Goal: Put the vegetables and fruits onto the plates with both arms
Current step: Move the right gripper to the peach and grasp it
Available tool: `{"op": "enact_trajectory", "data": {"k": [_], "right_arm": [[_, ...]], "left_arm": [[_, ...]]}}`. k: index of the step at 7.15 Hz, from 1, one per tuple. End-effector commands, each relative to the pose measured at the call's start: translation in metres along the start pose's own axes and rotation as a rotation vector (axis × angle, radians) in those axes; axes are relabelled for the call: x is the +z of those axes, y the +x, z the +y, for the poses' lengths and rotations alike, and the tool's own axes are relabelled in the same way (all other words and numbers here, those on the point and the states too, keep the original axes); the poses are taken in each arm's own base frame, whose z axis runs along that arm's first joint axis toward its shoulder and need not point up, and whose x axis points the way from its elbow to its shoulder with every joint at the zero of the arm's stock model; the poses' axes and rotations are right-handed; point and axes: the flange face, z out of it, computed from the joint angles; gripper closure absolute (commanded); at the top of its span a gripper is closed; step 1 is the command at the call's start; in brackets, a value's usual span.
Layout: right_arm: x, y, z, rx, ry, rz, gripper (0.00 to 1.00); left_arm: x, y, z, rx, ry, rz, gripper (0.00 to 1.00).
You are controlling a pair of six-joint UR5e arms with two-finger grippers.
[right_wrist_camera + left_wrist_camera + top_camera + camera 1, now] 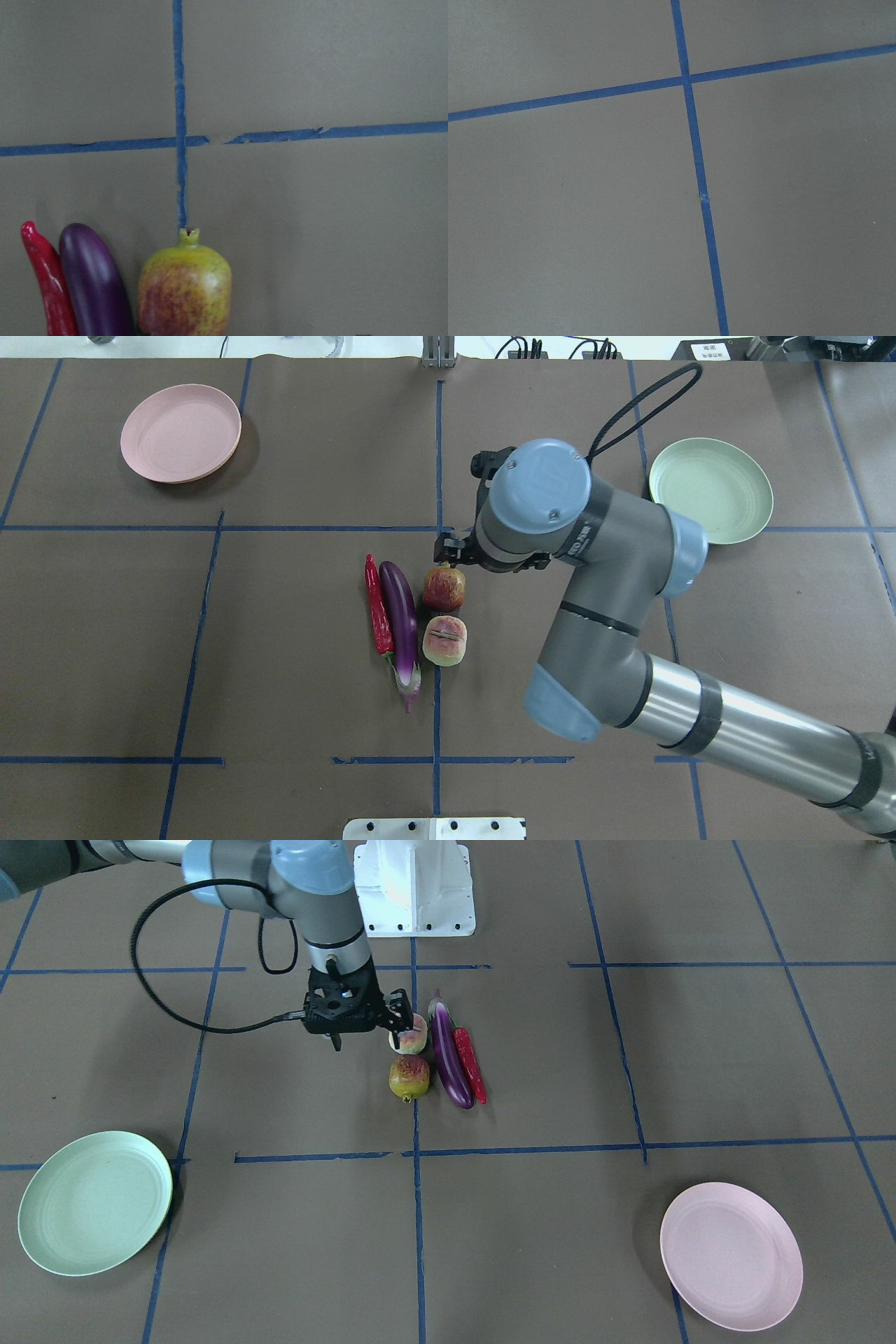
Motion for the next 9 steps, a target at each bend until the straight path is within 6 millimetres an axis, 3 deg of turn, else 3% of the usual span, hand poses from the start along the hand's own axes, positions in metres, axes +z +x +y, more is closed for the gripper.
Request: {"op": "enact_trajectory", "data": {"k": [1,5,8,9], "right_arm": [[0.029,-0.06,0.017,0.005,0.001,0.07,0.0],[0.065,-0.052,0.061,-0.029,-0.066,0.184,0.0],[0.075,-0.054,0.075,-0.045,-0.087,0.209,0.01],[0.083,-0.053,0.074,-0.036,-0.09,0.224,0.1]], "left_arm": [[0.0,0.0,0.0,0.0,-0.001,-0.001,0.0],[0.001,-0.001,0.0,-0.002,-0.003,0.001,0.0],[0.004,-0.002,0.0,-0.005,-0.009,0.002,0.0],[0.004,-0.002,0.0,-0.005,-0.009,0.002,0.0]]}}
